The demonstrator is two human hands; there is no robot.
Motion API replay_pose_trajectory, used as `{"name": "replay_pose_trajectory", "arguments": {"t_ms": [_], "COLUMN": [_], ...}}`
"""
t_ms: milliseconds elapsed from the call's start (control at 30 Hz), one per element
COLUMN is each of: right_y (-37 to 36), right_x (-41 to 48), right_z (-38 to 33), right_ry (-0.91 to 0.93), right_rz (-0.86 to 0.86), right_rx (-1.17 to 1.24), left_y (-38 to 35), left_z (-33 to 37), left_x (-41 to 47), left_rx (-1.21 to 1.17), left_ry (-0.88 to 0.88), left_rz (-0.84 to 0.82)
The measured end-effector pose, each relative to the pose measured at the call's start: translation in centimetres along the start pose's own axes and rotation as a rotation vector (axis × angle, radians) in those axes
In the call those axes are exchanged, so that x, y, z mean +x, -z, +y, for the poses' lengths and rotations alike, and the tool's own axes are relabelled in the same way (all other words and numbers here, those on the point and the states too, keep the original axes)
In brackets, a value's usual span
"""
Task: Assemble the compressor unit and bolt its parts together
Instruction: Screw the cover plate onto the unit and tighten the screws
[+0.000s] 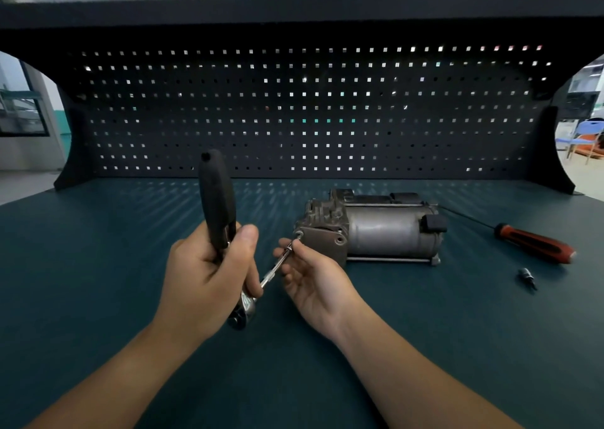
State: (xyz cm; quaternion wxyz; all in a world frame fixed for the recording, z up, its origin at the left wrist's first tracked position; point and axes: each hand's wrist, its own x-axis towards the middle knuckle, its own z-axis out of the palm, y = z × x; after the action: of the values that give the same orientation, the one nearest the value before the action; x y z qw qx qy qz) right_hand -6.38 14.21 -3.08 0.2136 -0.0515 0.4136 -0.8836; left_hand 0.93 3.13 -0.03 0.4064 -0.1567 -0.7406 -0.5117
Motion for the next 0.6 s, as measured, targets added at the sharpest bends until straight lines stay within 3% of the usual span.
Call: {"name": "replay_pose_trajectory", "arguments": {"t_ms": [400, 600], "right_y": [0.6, 0.6], "right_x": [0.2, 0.2], "right_z": [-0.4, -0.5], "right_ry": [-0.006, 0.006], "right_rz": [-0.016, -0.003], "right_rx": [-0.06, -0.106], "left_y": [-1.6, -2.3], "left_z": [0.0, 0.5], "left_x": [-1.3, -1.6], "left_rx": [-0.196, -0.289], "left_ry": [0.088, 0.13], "left_rz": [-0.081, 0.0]}}
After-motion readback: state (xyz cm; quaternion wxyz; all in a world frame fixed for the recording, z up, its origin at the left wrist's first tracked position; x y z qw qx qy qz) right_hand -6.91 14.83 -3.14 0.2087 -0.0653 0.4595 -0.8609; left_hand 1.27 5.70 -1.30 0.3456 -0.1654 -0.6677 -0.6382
